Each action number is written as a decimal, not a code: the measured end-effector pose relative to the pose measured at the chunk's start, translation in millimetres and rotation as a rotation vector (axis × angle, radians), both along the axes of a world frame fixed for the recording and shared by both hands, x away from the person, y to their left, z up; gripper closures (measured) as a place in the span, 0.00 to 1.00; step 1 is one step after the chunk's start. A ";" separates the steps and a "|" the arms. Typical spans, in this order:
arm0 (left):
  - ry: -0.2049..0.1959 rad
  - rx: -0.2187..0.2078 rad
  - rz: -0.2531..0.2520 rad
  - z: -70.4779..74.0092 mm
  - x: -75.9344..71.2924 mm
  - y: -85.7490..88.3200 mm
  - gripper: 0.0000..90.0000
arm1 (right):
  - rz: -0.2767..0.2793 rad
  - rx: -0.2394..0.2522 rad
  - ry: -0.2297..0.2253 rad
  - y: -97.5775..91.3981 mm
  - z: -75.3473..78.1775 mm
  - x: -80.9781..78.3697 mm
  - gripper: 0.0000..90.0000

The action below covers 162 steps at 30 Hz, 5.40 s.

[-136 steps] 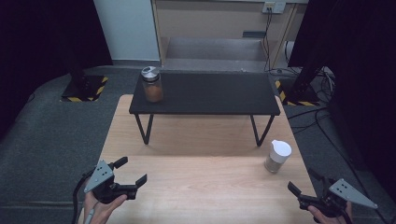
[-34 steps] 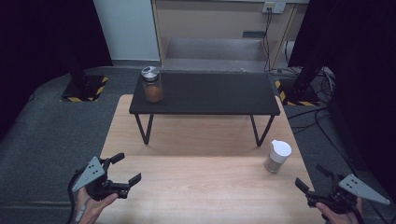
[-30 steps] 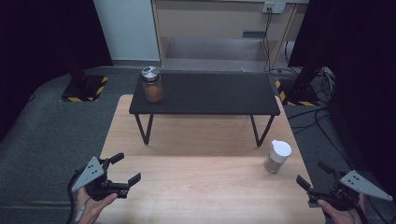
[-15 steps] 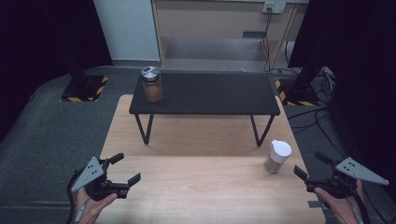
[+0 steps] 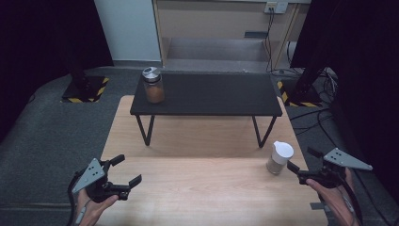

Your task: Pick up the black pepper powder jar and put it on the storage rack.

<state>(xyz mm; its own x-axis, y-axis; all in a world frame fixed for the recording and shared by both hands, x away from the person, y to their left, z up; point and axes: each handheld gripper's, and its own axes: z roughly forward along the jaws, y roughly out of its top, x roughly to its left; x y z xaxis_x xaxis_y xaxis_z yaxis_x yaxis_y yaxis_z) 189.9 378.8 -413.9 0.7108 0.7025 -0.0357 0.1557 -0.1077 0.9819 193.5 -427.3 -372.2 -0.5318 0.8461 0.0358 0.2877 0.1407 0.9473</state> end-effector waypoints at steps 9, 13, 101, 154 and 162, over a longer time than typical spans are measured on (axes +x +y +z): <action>0.002 0.002 0.004 -0.1 -0.6 0.3 0.02 | -0.011 -0.027 0.051 7.7 -8.0 22.9 0.02; 0.005 0.005 0.002 0.0 -0.2 0.2 0.02 | -0.017 -0.045 0.068 8.5 -13.2 32.2 0.02; 0.017 -0.011 0.055 -2.8 -18.9 7.9 0.02 | 0.519 -0.121 0.019 69.7 150.1 109.9 0.35; 0.035 -0.047 0.055 -6.4 -16.8 11.5 0.02 | 0.124 -0.109 0.072 106.3 190.5 245.5 0.35; 0.032 -0.056 0.057 -6.6 -17.1 12.3 0.02 | 0.134 -0.095 0.085 108.6 183.7 250.4 0.34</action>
<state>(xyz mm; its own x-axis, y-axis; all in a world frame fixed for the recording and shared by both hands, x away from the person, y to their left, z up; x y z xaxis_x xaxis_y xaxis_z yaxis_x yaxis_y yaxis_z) 172.8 391.1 -420.5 0.6674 0.7382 -0.0982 0.1915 -0.0427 0.9806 443.9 -318.6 -188.4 -0.6384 0.7696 0.0090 0.3388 0.2705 0.9011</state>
